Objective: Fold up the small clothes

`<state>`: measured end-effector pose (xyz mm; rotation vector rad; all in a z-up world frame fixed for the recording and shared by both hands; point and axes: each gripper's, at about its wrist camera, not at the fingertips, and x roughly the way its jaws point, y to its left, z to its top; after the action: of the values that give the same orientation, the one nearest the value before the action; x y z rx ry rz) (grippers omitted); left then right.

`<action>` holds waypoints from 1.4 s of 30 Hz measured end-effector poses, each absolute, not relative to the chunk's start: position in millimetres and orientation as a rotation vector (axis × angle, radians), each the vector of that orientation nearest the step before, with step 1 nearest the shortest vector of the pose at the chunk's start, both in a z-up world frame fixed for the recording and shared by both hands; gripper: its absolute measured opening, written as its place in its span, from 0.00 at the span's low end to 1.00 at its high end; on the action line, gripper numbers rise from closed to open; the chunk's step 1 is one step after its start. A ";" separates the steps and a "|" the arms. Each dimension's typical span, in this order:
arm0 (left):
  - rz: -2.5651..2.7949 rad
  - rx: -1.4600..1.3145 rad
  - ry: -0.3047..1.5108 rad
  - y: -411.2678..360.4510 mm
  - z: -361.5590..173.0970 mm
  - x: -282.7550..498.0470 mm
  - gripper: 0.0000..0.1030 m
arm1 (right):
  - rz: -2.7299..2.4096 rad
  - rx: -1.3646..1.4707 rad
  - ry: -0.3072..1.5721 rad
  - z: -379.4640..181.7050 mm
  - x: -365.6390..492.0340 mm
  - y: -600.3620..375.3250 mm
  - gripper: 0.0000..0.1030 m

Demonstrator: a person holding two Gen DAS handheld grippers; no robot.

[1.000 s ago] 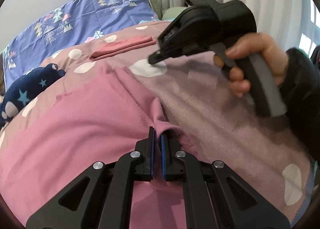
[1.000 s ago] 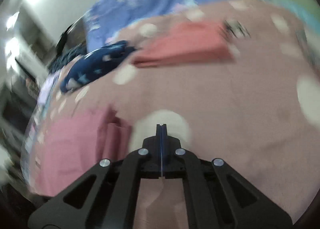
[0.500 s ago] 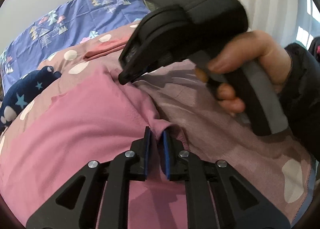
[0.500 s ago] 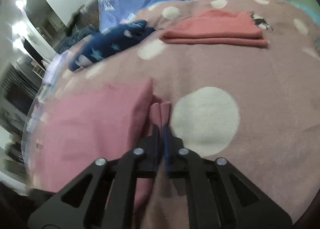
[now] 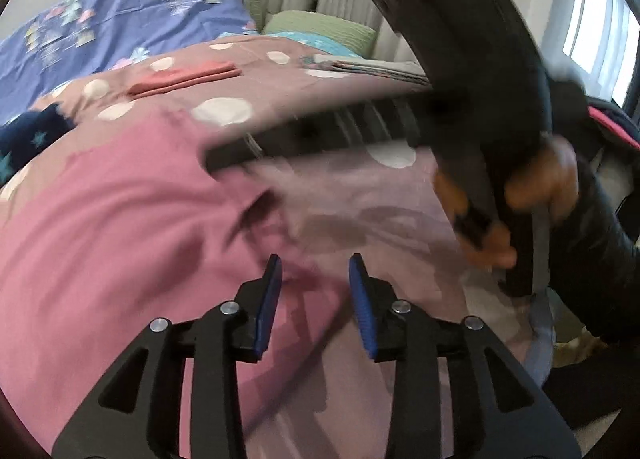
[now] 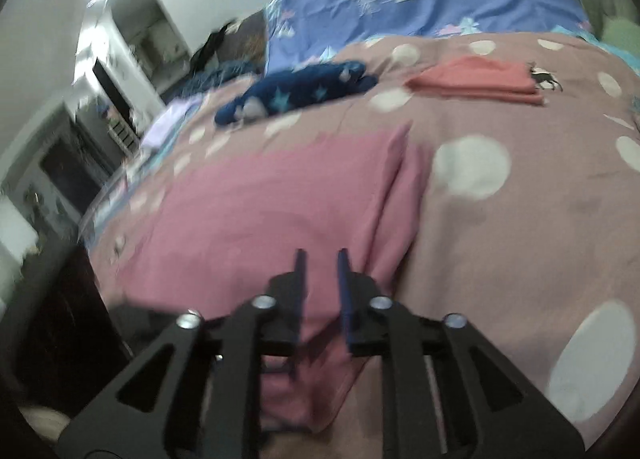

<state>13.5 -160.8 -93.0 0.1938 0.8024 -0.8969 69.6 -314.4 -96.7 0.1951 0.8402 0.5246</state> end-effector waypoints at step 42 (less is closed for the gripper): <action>-0.187 -0.204 0.832 146.6 -115.5 -33.1 0.23 | 0.318 0.368 0.933 -125.9 22.6 -306.7 0.24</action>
<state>-33.1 146.6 -115.5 -0.2044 0.8318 -0.1874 22.6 -306.7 -125.9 0.3677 0.9334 0.3177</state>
